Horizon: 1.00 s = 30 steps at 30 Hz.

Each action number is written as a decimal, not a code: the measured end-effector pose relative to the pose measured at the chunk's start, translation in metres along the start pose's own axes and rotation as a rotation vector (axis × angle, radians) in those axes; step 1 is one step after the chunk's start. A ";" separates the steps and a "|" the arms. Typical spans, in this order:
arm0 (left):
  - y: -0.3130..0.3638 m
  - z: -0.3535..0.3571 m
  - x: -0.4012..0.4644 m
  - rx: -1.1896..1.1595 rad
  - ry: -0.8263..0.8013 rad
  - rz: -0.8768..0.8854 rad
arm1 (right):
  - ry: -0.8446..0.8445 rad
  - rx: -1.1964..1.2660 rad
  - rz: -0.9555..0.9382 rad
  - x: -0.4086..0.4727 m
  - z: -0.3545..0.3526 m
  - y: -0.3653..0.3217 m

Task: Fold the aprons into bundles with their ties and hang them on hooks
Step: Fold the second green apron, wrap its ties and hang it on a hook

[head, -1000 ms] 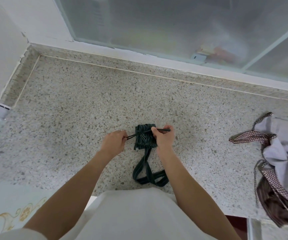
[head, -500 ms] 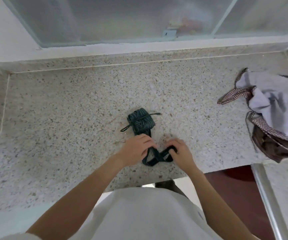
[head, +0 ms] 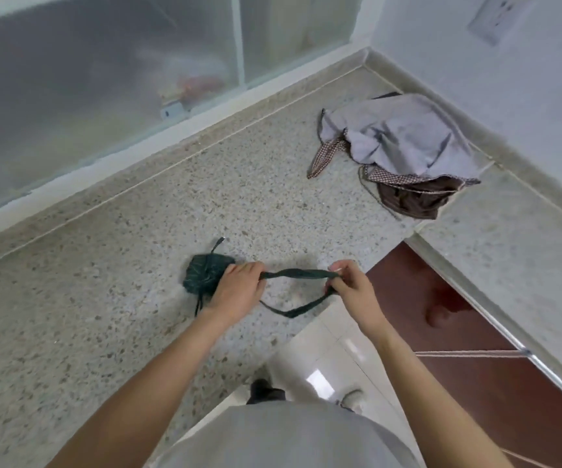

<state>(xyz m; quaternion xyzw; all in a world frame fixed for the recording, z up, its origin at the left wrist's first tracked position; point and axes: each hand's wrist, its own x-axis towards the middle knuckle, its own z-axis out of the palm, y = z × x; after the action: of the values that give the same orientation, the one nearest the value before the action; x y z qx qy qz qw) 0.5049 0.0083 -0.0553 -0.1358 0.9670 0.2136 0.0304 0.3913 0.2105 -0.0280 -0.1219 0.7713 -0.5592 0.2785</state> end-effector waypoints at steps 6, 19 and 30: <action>0.117 -0.031 0.048 -0.476 -0.201 0.103 | 0.067 0.008 -0.200 -0.012 -0.086 -0.055; 0.362 -0.022 0.139 -0.301 0.173 0.423 | 0.321 -0.427 -0.396 -0.056 -0.362 -0.103; 0.528 -0.092 0.225 -0.932 -0.110 0.682 | 0.501 -0.496 -0.577 -0.033 -0.487 -0.155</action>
<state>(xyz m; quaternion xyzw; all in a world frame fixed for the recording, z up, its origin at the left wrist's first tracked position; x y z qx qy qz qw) 0.1430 0.3743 0.2154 0.1956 0.7568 0.6214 -0.0528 0.1235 0.5604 0.2326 -0.2558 0.8599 -0.4248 -0.1212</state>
